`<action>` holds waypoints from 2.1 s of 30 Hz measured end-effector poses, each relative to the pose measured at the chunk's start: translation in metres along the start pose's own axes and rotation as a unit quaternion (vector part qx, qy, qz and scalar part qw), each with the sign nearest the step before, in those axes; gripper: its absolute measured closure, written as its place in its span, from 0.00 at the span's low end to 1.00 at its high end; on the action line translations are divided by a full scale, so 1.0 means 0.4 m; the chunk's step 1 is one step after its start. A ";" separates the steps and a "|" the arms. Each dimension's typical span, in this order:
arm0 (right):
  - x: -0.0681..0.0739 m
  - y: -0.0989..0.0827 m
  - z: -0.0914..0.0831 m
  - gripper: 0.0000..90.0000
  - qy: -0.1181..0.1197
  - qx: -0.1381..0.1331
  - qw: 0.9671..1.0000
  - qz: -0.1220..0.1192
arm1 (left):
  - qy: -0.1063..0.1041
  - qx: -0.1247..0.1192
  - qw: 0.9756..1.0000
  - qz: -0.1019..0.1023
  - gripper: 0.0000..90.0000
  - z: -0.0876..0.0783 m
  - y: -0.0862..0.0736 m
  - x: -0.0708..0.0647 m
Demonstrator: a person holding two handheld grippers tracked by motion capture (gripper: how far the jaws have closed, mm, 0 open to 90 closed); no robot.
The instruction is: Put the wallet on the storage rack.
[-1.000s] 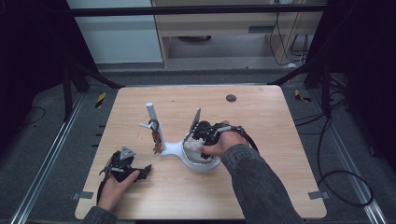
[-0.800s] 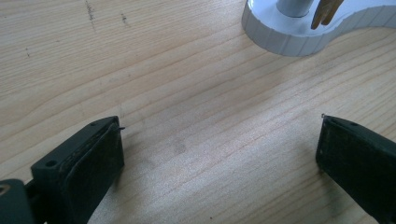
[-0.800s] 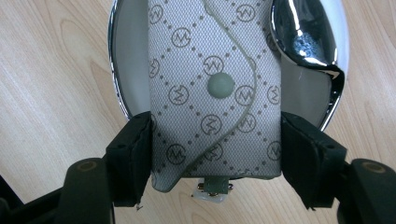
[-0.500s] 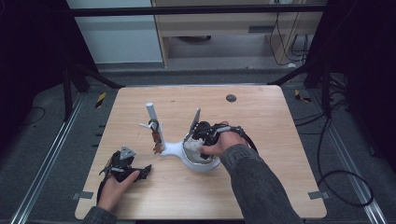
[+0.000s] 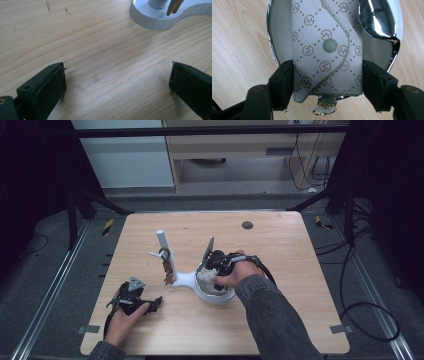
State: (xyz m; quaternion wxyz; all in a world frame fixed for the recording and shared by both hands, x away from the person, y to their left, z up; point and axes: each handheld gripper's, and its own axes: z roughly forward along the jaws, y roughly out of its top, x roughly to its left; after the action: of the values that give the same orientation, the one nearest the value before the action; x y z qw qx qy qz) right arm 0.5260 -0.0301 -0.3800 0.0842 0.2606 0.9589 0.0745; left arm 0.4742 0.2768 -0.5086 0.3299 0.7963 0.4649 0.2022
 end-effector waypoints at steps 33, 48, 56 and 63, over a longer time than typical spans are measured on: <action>-0.001 -0.001 -0.002 0.26 0.011 -0.022 0.999 0.024 | -0.001 0.000 1.000 0.002 0.00 0.000 0.000 0.000; -0.003 -0.005 -0.010 0.27 0.012 -0.032 0.999 0.024 | -0.001 0.000 1.000 0.002 0.00 0.000 0.000 0.000; -0.002 -0.015 -0.029 0.27 0.011 -0.037 0.999 0.028 | -0.001 0.000 1.000 0.002 0.00 0.000 0.000 0.000; -0.003 -0.027 -0.042 0.26 0.010 -0.046 0.998 0.030 | -0.001 0.000 1.000 0.002 0.00 0.000 0.000 0.000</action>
State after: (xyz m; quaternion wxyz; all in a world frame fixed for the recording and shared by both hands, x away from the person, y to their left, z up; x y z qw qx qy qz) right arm 0.5184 -0.0415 -0.3654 0.0842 0.2844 0.9470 0.1234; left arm 0.4740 0.2767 -0.5086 0.3297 0.7974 0.4633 0.2022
